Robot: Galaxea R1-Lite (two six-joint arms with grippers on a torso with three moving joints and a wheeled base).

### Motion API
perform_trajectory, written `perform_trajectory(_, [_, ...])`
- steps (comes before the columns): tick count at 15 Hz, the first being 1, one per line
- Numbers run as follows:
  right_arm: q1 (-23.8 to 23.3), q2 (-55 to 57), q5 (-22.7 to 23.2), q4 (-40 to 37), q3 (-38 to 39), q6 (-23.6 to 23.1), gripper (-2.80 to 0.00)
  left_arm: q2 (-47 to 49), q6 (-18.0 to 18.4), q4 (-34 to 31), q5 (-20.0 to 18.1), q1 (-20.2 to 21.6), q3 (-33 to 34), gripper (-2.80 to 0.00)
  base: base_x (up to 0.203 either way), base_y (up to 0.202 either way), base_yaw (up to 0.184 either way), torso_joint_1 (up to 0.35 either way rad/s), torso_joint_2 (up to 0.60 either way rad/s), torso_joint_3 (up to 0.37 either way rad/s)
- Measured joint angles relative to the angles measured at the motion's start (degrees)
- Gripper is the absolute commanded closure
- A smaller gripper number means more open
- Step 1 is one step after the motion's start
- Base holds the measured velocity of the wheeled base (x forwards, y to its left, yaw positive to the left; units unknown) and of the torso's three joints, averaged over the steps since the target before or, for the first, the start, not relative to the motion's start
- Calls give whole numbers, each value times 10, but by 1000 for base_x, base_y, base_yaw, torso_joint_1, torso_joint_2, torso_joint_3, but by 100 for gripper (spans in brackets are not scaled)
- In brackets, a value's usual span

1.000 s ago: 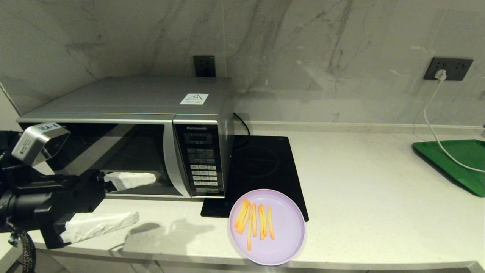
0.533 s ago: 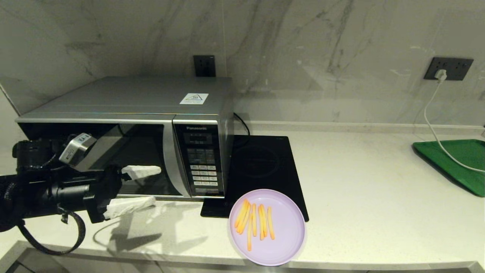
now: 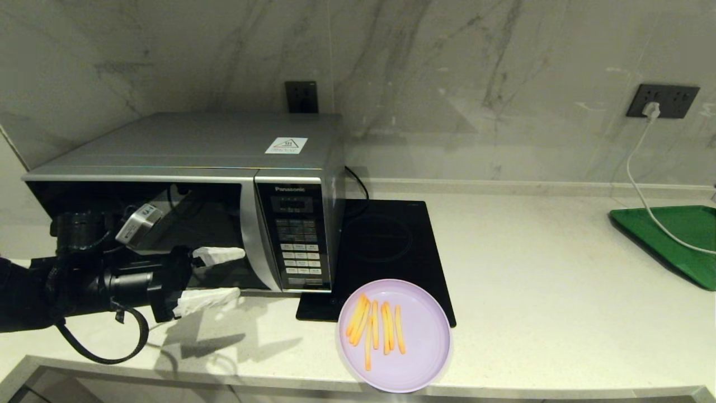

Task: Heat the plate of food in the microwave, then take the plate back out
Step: Open the microwave oven

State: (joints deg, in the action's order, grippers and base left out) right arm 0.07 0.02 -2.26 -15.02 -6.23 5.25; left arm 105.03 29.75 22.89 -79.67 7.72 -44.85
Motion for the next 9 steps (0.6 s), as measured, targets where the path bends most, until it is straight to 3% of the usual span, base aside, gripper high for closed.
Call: perform_trajectory(9, [0,0,0,0,0,0,0,32,0,0,23,5,-20,-280,0,0,0,0,0,0])
